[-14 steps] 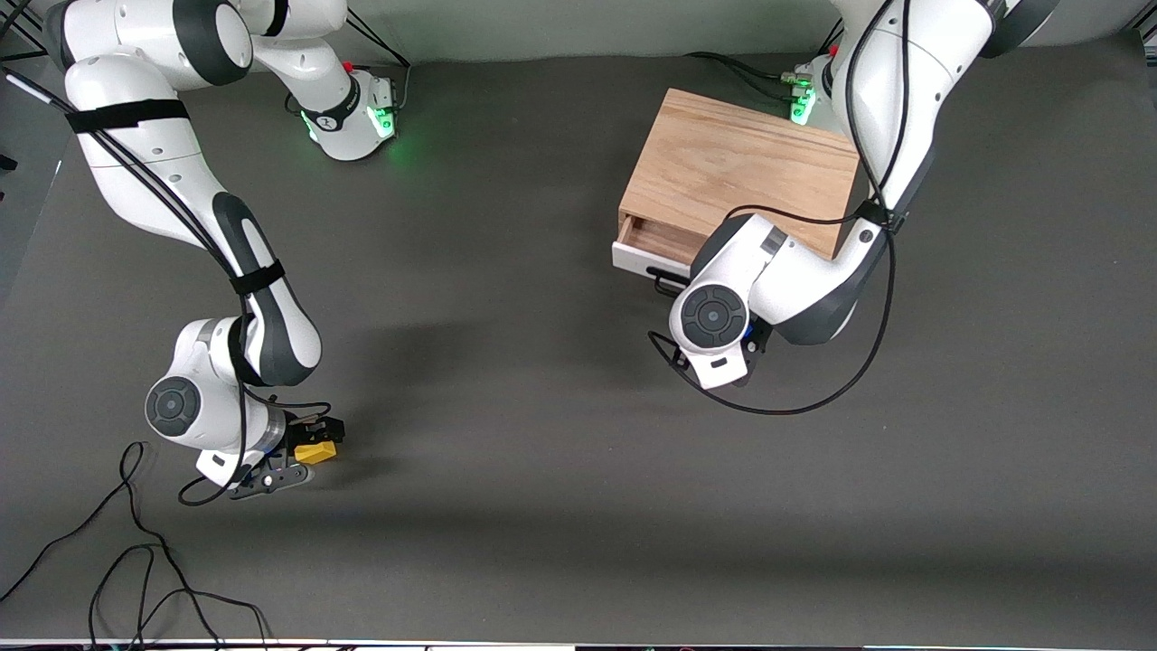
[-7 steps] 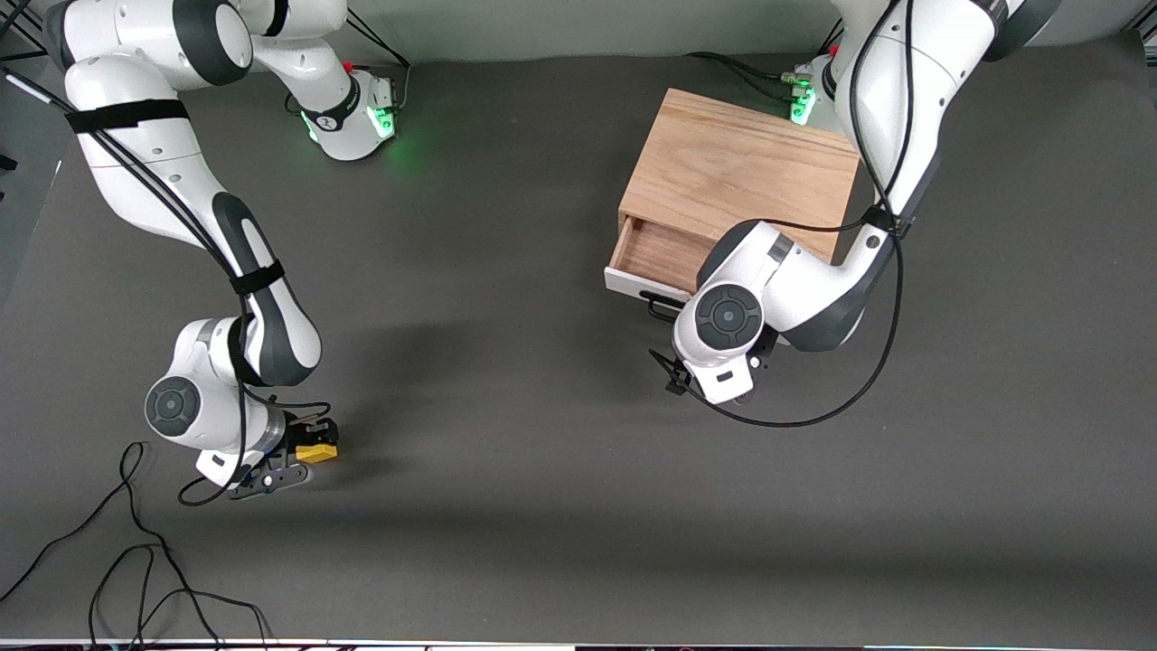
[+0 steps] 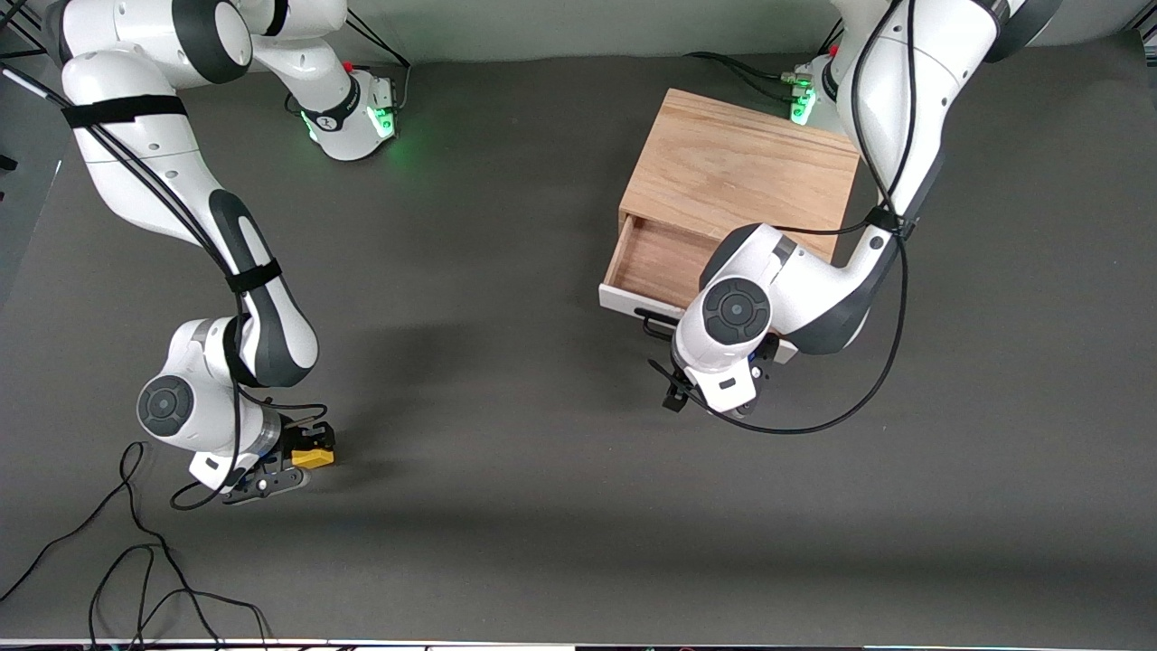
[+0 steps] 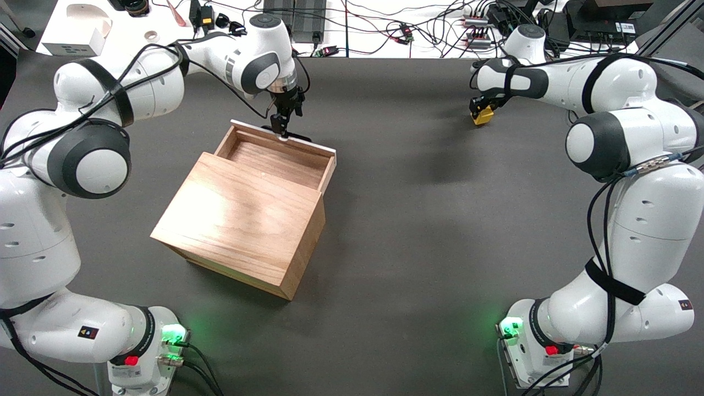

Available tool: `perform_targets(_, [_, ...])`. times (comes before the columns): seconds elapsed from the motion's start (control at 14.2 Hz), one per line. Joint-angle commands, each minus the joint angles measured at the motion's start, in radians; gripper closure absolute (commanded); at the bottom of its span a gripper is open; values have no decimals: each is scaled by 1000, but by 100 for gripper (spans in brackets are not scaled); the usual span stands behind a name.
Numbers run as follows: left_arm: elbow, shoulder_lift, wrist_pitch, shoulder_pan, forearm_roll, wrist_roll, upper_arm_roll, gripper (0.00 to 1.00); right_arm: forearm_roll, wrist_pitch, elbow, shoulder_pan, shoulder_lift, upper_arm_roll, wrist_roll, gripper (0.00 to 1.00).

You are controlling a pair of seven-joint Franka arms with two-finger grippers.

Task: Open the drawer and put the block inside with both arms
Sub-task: 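Pull the drawer open with the left gripper while the right gripper grasps the cube, then lift the yellow cube with the right gripper while the left gripper holds the handle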

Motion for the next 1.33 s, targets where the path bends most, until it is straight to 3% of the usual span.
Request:
perform_targets(0.0, [89,75,129,-35,43,-7,21,0,12,-100,39,3,-52,1,-9,100])
perform_targets(0.35, [89,67,138,-42,66,-6,21,0,42,-434,282,11,-77,3,106,100])
perform_targets(0.49, [87,67,117,-42,68,-4,21,0,40,-580,410,48,-77,3,173,100])
perform_targets(0.77, [87,73,103,-42,68,0,21,0,38,-781,565,111,-86,7,320,100])
perform_targets(0.98, [92,67,39,-42,68,0,19,0,40,-892,591,125,-126,18,386,100])
perform_targets(1.26, [124,63,-79,-44,69,-3,18,0,57,-939,591,125,-190,49,471,100])
